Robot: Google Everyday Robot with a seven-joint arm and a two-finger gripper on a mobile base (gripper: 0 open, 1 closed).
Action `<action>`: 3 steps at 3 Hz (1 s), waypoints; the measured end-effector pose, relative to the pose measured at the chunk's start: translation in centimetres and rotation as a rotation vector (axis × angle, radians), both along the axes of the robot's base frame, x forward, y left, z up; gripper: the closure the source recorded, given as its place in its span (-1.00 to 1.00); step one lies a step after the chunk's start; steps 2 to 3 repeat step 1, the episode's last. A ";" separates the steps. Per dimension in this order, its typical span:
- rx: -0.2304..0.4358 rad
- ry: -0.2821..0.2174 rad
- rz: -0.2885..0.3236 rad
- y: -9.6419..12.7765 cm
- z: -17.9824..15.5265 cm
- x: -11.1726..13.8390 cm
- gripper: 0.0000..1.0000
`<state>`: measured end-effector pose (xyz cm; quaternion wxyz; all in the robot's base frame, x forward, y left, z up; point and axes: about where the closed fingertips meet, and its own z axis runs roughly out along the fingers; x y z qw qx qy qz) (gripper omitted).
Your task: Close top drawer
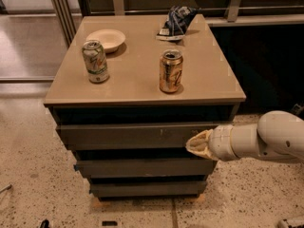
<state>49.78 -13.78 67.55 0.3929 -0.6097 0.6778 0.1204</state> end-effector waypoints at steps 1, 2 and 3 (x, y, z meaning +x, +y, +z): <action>0.023 0.144 0.050 -0.5 0.7 -4.5 1.00; 0.023 0.144 0.050 -0.5 0.7 -4.5 1.00; 0.023 0.144 0.050 -0.5 0.7 -4.5 1.00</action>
Offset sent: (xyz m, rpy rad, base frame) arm 0.0000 0.0000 0.0000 0.0000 0.0000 0.0000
